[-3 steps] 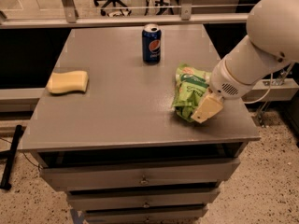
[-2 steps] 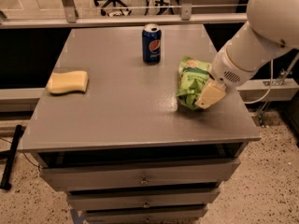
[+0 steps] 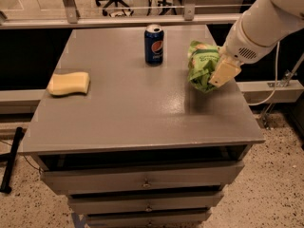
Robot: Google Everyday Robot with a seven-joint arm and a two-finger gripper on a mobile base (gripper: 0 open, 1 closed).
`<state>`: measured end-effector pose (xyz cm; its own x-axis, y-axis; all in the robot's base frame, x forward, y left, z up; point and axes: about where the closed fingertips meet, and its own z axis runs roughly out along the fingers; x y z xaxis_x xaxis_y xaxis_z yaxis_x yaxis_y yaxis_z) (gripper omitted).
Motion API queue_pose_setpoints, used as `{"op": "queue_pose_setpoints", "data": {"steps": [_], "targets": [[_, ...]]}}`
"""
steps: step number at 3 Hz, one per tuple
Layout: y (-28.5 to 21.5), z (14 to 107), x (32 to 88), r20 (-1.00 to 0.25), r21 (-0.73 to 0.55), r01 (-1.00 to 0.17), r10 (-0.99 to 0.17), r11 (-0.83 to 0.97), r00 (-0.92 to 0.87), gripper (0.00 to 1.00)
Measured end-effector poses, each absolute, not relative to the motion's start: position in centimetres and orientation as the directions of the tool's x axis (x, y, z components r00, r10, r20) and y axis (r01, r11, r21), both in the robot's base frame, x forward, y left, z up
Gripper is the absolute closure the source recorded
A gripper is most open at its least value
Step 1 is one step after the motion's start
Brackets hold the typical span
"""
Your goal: Move green rice chip bag near pepsi can
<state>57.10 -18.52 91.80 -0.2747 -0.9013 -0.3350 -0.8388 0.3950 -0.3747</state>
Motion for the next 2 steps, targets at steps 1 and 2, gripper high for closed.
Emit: {"op": "queue_pose_setpoints", "data": {"steps": [1,2], "targets": [[-17.7,91.6,58.3,-0.355,-0.385,-0.844,-0.904,0.373,-0.237,1.0],[-16.5,91.0,61.8,-0.381,-0.402,-0.852,-0.908,0.334,-0.176,1.0]]}}
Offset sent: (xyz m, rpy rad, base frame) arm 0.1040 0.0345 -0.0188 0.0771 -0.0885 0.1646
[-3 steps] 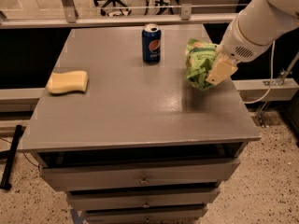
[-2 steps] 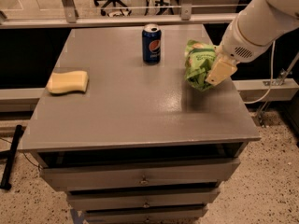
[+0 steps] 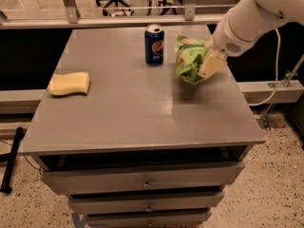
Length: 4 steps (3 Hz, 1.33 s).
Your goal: Move green rice chip bag near pepsi can
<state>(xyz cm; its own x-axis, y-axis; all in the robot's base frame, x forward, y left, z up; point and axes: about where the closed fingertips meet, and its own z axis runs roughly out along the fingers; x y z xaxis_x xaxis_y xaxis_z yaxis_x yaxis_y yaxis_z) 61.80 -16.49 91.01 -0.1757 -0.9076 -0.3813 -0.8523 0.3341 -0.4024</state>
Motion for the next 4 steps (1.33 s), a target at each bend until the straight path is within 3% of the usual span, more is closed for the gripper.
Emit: {"op": "queue_pose_setpoints", "data": {"steps": [2,4], "targets": [[-15.0,89.2,69.8,-0.4,-0.429,-0.862,-0.912,0.271,-0.088,1.0],[-13.1,87.4,72.8,-0.431,-0.416,-0.877,-0.901,0.242,-0.044,1.0]]}}
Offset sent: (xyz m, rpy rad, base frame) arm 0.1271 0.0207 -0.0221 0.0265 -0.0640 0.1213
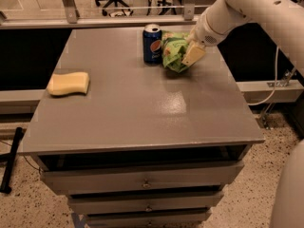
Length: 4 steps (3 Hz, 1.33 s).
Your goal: Move green rice chip bag near pepsi can
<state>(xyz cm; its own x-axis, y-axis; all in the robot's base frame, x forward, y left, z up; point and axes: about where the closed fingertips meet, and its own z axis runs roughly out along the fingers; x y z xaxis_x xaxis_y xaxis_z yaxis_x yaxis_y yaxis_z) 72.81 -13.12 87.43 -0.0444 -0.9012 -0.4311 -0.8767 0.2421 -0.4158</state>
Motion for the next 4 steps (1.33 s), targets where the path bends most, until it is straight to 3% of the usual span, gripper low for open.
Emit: {"op": "queue_pose_setpoints", "data": {"steps": [1,4], "targets": [[-12.46,86.45,72.71,-0.43,-0.402,-0.886,-0.902,0.231,-0.04,0.84],[-11.78,86.04,72.2,-0.435,-0.377,-0.9,-0.9,0.22,-0.038,0.12]]}}
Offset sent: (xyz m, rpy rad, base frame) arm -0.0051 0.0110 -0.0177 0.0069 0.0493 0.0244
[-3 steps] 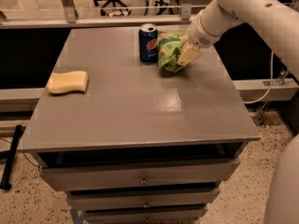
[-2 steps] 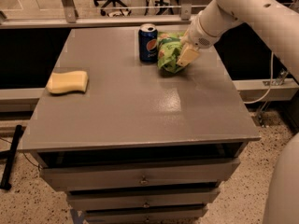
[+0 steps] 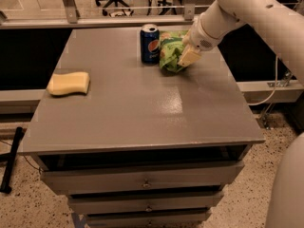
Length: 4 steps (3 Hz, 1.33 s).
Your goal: Move green rice chip bag near pepsi can
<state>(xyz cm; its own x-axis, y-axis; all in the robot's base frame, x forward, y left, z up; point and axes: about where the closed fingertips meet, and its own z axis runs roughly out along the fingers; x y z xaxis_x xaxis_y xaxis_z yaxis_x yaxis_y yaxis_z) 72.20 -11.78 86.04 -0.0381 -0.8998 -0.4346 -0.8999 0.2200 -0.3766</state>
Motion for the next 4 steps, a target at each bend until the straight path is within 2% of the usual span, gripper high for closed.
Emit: {"op": "queue_pose_setpoints", "data": {"steps": [1,2,4], "targets": [[-11.7,86.3,71.5,-0.438,-0.365,-0.905,-0.898,0.219,-0.041,0.0],[-13.0,87.7,69.8,-0.44,-0.361,-0.902,-0.896,0.236,-0.058,0.0],[-22.6,95.8,64.2,-0.579,-0.389,-0.816,-0.802,0.428,-0.144,0.0]]}}
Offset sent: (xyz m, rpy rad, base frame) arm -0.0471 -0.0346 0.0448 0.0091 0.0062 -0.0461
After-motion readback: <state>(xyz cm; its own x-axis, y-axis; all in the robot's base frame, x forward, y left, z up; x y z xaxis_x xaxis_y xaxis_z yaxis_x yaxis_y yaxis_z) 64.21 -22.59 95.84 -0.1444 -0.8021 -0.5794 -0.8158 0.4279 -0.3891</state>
